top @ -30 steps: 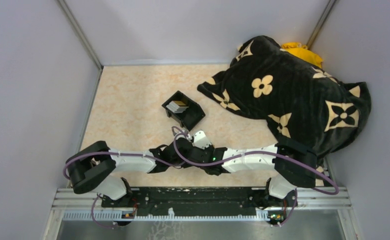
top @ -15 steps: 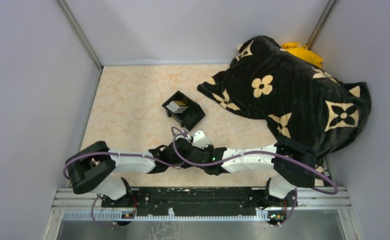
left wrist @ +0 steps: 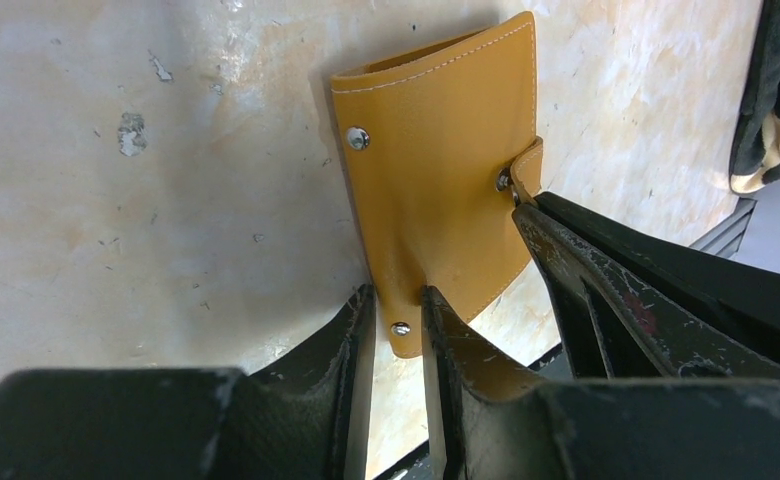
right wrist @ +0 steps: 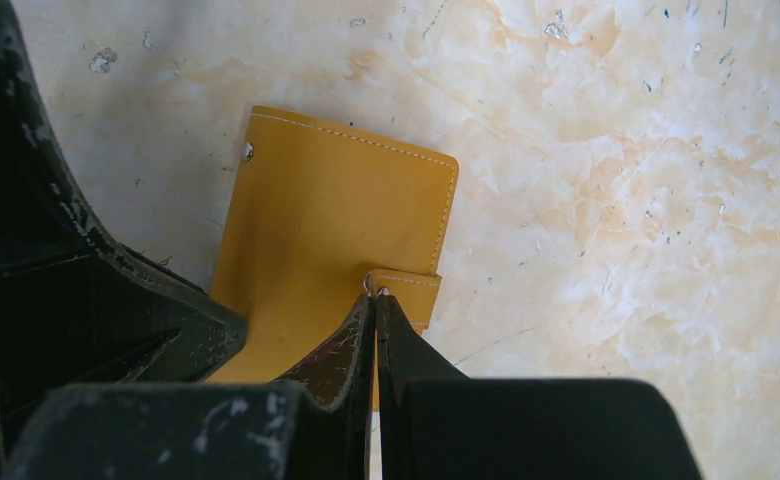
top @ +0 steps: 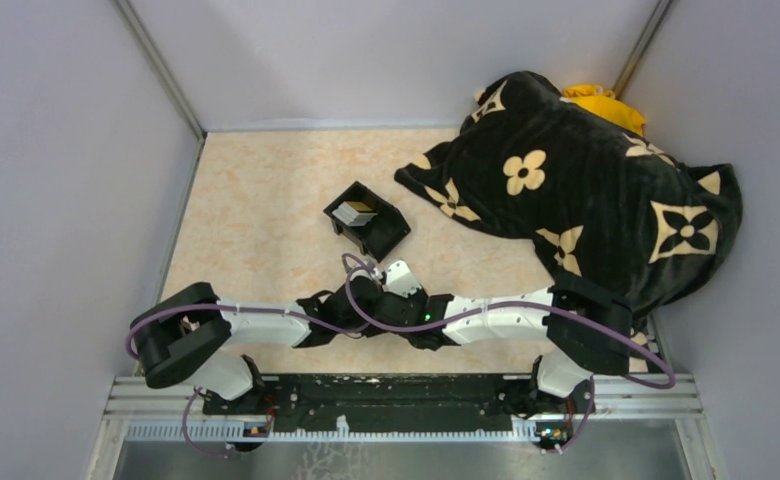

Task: Put the credit cards into the card holder
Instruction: Close the card holder at the center of the board.

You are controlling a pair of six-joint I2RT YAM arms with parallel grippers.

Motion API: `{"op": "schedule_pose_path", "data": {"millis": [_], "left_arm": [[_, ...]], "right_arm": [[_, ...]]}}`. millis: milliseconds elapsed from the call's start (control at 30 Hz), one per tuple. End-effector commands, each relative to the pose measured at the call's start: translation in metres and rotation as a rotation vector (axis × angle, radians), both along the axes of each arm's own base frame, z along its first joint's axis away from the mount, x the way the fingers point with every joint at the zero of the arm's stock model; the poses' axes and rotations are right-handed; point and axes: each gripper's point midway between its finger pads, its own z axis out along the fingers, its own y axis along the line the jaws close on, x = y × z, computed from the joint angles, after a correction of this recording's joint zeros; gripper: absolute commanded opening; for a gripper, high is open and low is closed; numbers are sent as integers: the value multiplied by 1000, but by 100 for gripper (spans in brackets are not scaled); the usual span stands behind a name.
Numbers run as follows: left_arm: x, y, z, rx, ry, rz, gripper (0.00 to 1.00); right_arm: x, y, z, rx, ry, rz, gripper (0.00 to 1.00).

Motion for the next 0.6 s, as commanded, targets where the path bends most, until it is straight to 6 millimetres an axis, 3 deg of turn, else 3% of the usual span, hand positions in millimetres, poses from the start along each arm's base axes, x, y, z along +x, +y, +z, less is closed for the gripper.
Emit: {"op": "schedule_pose_path", "data": {"millis": [0, 567], "left_arm": [[-17, 7, -12, 44, 31, -33, 30], [-18, 12, -14, -15, 40, -6, 30]], "right_arm": [[34, 40, 36, 187, -88, -49, 0], [34, 47, 35, 197, -70, -32, 0]]}}
